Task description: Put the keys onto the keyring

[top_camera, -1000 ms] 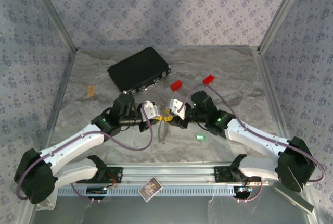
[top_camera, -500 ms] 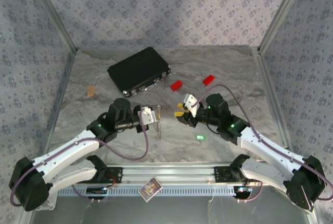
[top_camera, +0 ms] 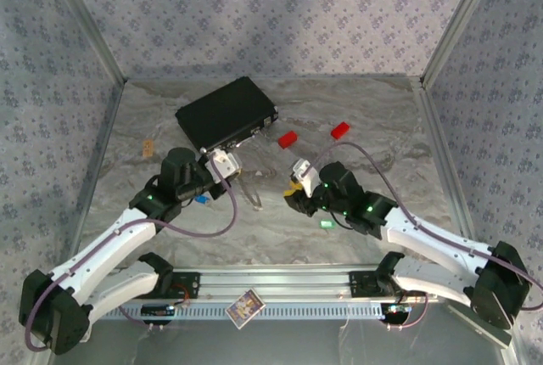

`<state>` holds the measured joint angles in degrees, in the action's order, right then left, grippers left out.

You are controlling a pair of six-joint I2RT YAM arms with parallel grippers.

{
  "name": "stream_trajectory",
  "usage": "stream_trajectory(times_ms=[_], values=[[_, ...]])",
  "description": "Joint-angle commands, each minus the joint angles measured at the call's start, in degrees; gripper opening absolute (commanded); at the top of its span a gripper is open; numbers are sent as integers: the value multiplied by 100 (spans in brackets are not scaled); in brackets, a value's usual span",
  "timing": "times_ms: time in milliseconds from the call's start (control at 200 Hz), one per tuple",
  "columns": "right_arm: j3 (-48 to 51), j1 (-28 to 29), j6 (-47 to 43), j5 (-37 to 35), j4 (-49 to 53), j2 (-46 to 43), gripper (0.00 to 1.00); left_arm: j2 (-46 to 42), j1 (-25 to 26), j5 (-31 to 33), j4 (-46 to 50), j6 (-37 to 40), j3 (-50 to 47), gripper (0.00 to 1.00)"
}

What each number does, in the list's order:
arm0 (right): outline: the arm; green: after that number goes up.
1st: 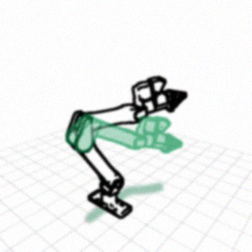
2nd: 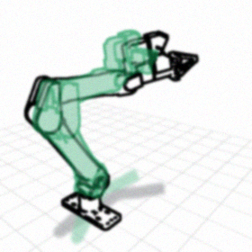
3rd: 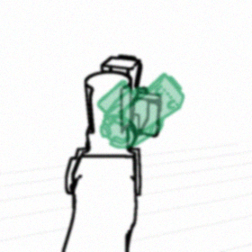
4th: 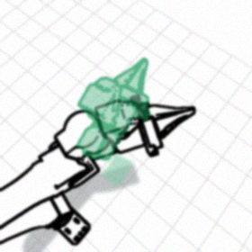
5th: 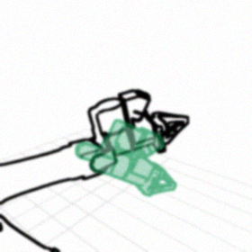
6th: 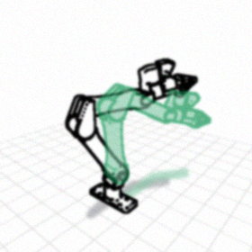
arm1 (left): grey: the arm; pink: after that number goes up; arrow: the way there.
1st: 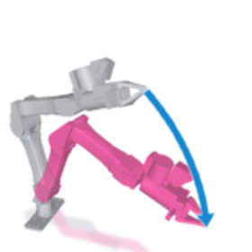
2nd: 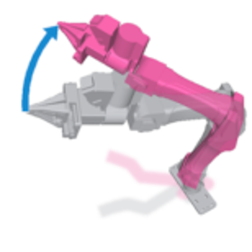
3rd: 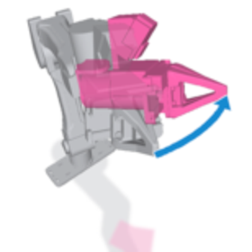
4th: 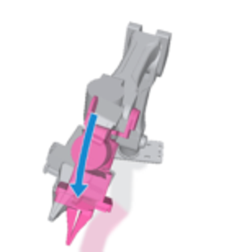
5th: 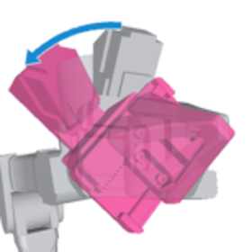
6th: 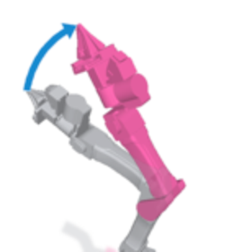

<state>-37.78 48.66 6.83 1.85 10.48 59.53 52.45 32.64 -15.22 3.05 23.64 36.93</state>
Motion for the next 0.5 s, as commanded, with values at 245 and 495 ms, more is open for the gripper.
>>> stream_trajectory(times_ms=[245,495], values=[[-846,150,4204,-1356,3559,833,43,-22,-32,-140,-246,-247,59,0],[-954,281,5029,-1650,3820,1560,44,23,-4,-449,-305,-380,-80,0]])
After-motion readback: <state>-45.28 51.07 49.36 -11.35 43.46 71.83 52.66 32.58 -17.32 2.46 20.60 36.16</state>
